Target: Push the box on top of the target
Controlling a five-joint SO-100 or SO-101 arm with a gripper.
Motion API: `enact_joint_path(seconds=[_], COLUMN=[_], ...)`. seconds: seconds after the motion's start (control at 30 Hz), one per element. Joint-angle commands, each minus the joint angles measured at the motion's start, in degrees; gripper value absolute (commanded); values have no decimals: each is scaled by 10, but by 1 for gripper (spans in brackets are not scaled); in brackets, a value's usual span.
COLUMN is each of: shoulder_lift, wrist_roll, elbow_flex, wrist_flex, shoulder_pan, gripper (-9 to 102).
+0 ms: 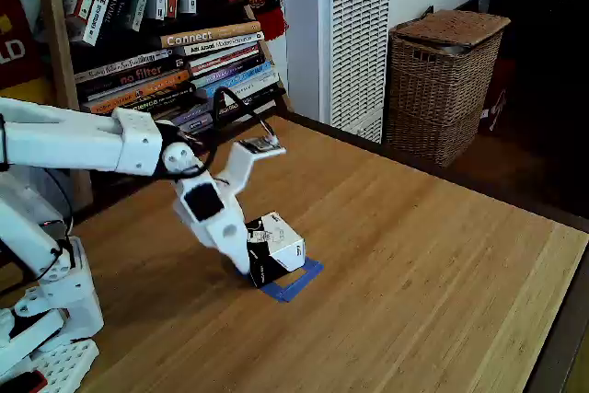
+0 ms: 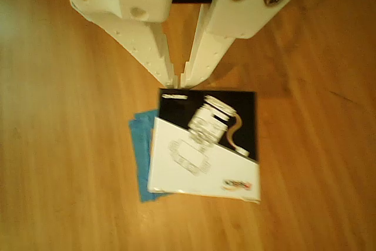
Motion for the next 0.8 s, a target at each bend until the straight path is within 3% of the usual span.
enact_joint_path(seconds=[0.0,0.77], shoulder_lift=[4,-64], wrist_roll=[-26,-51], elbow_flex=[-12,-78], wrist_flex=[-5,-20], shoulder_pan=[20,36], gripper=[0,0])
